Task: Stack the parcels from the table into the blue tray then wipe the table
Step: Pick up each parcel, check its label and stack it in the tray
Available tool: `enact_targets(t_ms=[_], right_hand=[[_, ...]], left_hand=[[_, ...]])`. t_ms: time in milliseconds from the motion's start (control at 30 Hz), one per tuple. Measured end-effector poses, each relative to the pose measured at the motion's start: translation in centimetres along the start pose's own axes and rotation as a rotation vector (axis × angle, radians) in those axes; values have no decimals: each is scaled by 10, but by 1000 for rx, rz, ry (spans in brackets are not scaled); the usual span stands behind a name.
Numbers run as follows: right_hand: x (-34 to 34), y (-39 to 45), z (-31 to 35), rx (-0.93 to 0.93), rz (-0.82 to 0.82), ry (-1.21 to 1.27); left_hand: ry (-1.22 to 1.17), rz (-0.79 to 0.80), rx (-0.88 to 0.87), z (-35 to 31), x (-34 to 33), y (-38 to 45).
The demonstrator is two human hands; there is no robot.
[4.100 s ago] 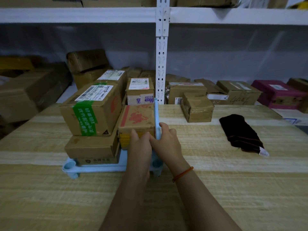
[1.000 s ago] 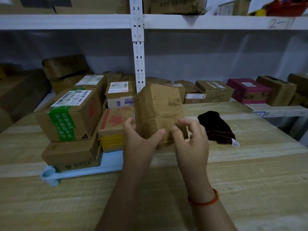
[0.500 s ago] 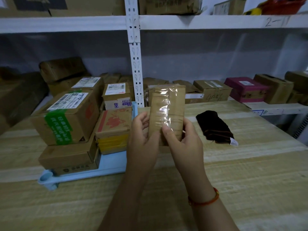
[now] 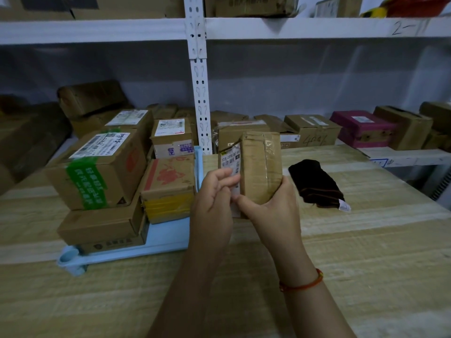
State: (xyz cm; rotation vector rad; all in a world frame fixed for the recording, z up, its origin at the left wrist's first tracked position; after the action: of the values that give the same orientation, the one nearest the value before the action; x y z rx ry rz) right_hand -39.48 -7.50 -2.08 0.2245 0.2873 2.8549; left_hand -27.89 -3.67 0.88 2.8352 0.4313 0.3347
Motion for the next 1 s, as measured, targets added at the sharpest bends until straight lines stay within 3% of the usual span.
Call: enact_targets(t_ms=[167, 267, 400, 500, 1000], right_hand=[[3, 1, -8, -188, 34, 310], [2, -1, -17, -370, 75, 572], [1, -3, -17, -445, 131, 795], [0, -2, -15, -466, 211, 944], [-1, 0, -19, -465, 309, 1029]], left_hand=[[32, -4, -3, -3, 2, -1], [64, -111, 31, 4, 9, 0], [161, -261, 105, 18, 19, 3], [139, -270, 149, 23, 21, 4], [-129, -112, 350, 31, 13, 8]])
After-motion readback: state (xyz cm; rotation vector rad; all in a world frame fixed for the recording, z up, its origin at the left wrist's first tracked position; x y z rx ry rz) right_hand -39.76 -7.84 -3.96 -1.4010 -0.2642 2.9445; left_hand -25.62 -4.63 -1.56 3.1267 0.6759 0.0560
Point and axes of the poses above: each hand's wrist, its own y-axis towards the middle knuckle, its own x-axis out of the back of the hand, z = x × y, the point moved 4 cm from there along y, towards the middle knuckle, and after that the axes turned 13 degrees about y, right-handed, at the moved point
